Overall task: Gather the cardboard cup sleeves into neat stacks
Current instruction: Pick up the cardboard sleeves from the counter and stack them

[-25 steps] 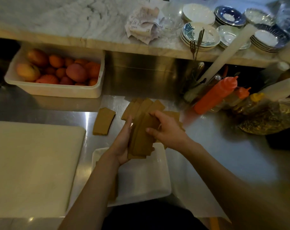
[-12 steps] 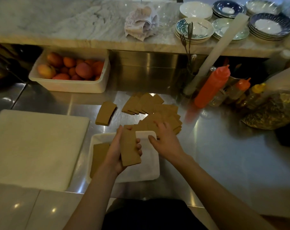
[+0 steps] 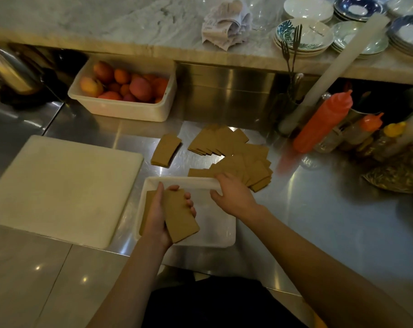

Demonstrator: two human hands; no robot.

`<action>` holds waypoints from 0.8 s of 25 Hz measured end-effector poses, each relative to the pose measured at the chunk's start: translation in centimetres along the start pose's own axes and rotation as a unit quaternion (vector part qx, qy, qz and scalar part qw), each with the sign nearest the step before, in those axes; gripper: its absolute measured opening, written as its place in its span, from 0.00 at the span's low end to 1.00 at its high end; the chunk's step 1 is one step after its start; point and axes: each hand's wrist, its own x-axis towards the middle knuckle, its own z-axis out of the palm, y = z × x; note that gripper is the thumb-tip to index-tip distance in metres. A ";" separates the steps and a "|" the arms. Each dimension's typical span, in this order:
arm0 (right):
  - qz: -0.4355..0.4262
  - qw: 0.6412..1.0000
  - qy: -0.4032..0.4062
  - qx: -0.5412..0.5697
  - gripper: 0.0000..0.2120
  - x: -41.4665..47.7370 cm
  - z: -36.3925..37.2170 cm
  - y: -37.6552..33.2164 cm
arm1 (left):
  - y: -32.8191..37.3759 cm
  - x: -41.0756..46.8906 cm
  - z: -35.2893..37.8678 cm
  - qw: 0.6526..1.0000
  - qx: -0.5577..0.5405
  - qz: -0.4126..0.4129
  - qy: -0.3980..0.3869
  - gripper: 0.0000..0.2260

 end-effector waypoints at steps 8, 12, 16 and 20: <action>0.084 0.994 0.019 0.075 0.17 0.6 0.1 -0.5 | 4.1 2.9 -0.4 0.996 0.060 -0.055 -0.028 0.18; 0.114 0.984 0.056 0.125 0.12 4.0 -0.7 -1.7 | 6.3 4.3 -0.8 0.991 0.076 -0.089 -0.069 0.19; 0.120 0.991 -0.034 0.052 0.13 8.3 -0.3 -2.1 | 8.2 5.4 -1.7 0.986 0.064 -0.130 -0.081 0.21; 0.117 0.980 -0.137 -0.079 0.18 12.1 1.7 -2.7 | 9.7 6.2 -2.7 0.985 0.028 -0.142 -0.091 0.20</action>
